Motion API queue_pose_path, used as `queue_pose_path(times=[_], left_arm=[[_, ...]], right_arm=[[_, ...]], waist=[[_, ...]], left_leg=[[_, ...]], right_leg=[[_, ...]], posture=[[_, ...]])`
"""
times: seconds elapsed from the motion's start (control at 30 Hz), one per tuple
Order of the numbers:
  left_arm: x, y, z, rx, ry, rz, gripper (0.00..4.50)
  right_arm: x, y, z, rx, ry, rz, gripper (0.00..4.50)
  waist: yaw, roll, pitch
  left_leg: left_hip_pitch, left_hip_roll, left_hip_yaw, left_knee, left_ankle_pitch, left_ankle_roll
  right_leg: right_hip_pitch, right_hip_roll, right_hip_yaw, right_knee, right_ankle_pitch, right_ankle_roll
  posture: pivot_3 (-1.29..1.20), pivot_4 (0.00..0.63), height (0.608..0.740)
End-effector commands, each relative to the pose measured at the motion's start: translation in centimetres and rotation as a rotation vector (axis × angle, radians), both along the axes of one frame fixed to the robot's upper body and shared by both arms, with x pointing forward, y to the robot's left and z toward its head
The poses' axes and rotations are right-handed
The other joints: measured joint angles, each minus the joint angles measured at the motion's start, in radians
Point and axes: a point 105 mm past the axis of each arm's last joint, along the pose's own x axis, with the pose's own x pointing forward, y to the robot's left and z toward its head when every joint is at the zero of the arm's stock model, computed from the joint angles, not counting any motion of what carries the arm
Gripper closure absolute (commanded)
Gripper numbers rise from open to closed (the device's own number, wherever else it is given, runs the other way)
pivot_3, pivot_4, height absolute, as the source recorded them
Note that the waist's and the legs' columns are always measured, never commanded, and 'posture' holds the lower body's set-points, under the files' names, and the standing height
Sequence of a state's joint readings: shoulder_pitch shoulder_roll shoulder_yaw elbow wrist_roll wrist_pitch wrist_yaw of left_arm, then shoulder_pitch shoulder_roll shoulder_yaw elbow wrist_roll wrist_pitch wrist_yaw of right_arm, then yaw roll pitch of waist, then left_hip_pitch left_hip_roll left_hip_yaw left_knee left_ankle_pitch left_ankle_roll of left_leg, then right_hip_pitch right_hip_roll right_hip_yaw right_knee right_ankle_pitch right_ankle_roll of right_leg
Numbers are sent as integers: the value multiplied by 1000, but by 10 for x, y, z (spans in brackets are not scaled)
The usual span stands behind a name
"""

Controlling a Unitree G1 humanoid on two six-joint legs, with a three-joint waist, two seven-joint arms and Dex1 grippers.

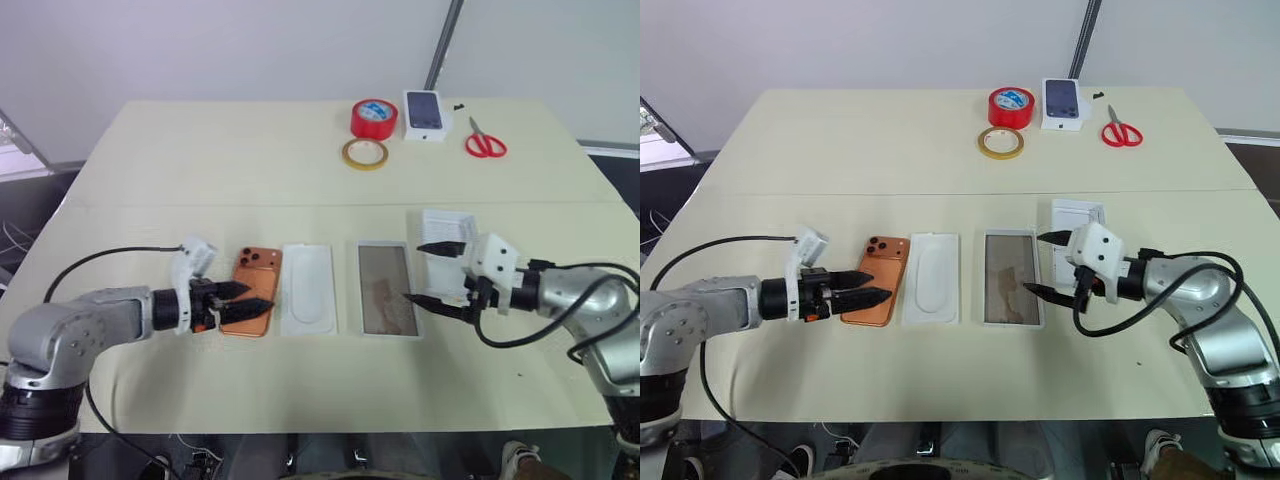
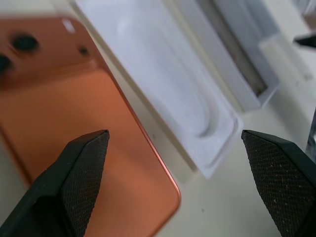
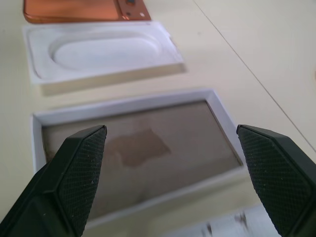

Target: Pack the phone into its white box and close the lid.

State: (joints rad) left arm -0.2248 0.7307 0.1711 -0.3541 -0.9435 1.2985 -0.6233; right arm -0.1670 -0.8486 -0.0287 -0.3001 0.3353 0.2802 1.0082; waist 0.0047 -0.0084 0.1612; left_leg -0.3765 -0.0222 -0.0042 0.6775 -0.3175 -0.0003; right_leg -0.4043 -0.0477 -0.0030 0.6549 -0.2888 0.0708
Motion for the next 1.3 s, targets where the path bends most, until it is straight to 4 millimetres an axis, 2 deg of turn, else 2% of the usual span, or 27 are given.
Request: queue_pose_path(times=[0.03, 0.23, 0.53, 0.77, 0.87, 0.93, 1.07, 1.3], left_arm=[[2, -10, 4, -56, 38, -11, 0], [9, -25, 4, -168, 91, -8, 0], [12, -25, -18, -82, 155, 48, 0], [19, -37, -26, -51, 179, 48, 0], [18, -39, -29, -41, 188, 43, 891], [19, -39, -31, -32, 193, 48, 1806], [20, -37, -33, -24, 198, 51, 3920], [23, -31, -35, -4, 193, 76, 3920]], right_arm=[[-2, 14, 7, -33, -25, 81, 95], [1, 17, 2, -45, -9, 90, 95], [2, 10, -1, -31, -21, 40, 95], [7, 10, 1, -25, -50, 23, 95], [7, 10, 0, -25, -57, 18, 0], [7, 9, 1, -23, -61, 14, 0], [8, 9, 1, -21, -65, 9, 0], [7, 10, 2, -9, -70, 6, 0]], waist=[[3, 0, 0], [8, 0, 0], [6, 0, 0], [7, 1, -1], [6, 2, -1], [5, 1, -1], [3, 1, -1], [2, 1, -1]], left_leg=[[0, 0, 0, 0, 0, 0], [0, 0, 0, 2, 0, 0], [1, 0, 0, 2, 0, -1], [1, 0, 0, 2, 0, -1], [1, 0, 0, 2, 0, -1], [1, 0, 0, 2, 0, -1], [1, 0, 0, 2, 0, -1], [1, 0, 0, 2, 0, -1]], right_leg=[[0, 0, 0, 0, 0, 0], [1, 0, 0, 0, 0, 0], [1, 0, 0, 0, 0, 0], [2, 0, 0, 0, 0, 0], [2, 0, 0, 0, 0, 0], [2, 0, 0, 0, 0, 0], [1, 0, 0, 0, 0, 0], [1, 0, 0, 0, 0, 0]], posture=[[0, 150, 740], [0, 150, 740], [0, 150, 740], [0, 150, 740], [0, 150, 740], [0, 150, 740], [0, 150, 740], [0, 150, 740]])
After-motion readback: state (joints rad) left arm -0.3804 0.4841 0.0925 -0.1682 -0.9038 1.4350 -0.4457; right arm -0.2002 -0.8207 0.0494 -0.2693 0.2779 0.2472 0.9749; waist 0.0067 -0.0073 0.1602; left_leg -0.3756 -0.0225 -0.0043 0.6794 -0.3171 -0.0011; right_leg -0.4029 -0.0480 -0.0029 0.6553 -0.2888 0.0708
